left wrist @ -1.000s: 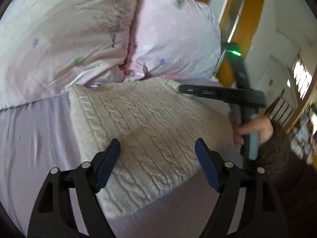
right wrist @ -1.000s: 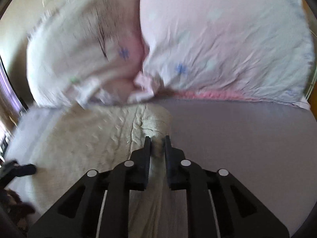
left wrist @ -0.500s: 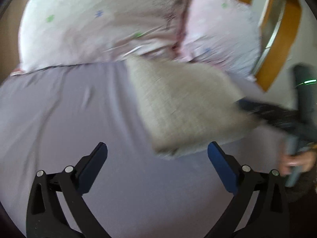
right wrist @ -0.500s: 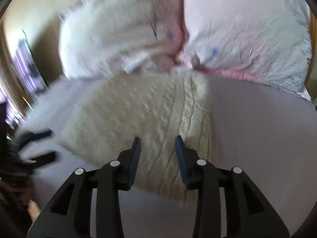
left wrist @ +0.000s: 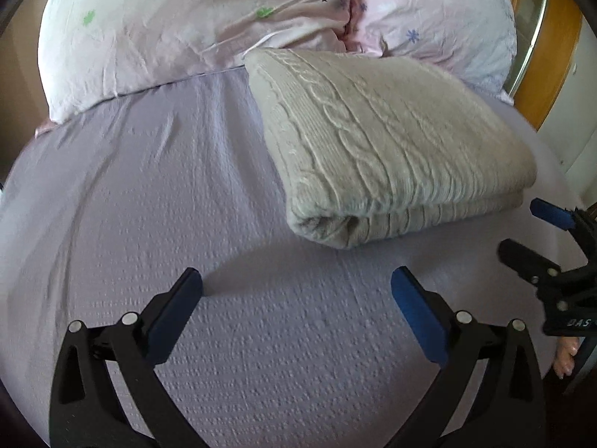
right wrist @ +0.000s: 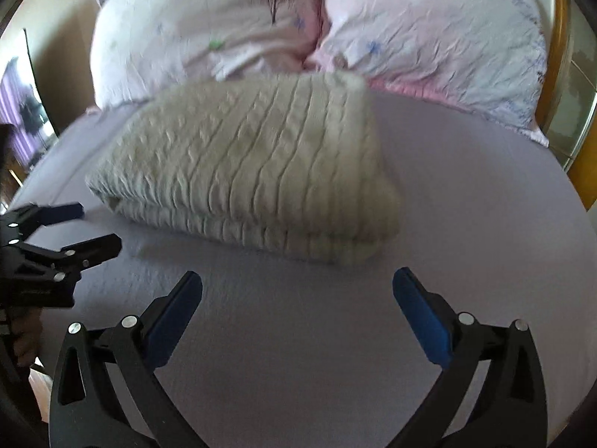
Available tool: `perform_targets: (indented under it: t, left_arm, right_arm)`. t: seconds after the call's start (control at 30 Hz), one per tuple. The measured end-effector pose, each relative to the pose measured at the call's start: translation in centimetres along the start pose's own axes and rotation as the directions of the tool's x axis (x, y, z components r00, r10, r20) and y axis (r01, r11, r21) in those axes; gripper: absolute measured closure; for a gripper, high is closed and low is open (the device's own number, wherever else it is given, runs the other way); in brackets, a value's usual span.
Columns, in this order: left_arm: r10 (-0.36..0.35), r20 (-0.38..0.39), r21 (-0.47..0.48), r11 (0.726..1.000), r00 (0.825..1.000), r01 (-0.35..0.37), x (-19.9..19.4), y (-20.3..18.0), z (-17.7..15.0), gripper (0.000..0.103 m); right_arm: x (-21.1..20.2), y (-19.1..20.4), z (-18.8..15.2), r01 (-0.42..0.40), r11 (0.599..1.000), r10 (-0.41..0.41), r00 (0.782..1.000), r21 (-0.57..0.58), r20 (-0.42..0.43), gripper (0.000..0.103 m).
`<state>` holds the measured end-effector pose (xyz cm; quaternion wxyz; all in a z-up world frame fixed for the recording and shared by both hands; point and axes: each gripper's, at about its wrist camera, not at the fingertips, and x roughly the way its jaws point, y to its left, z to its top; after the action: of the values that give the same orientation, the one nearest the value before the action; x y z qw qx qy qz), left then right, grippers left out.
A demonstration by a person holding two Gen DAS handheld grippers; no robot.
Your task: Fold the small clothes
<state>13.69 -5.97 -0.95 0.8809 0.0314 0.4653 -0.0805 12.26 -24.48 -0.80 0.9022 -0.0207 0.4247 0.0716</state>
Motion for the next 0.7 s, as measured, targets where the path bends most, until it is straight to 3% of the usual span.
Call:
perform_targets:
  t: [0.13,0.7]
  left_arm:
    - [0.025,0.01,0.022,0.999,1.0,-0.025,0.06,-0.47,-0.13,0.002]
    - [0.022,0.015,0.025,0.999,1.0,-0.023,0.01,-0.29,-0.15,0.002]
  right_arm:
    - [0.88,0.11,-0.23,0.012,1.0,-0.011,0.999,0.009,-0.047,0.001]
    - [0.66,0.04,-0.55,0.016,1.0,-0.016,0.999,0.01,-0.047,0.001]
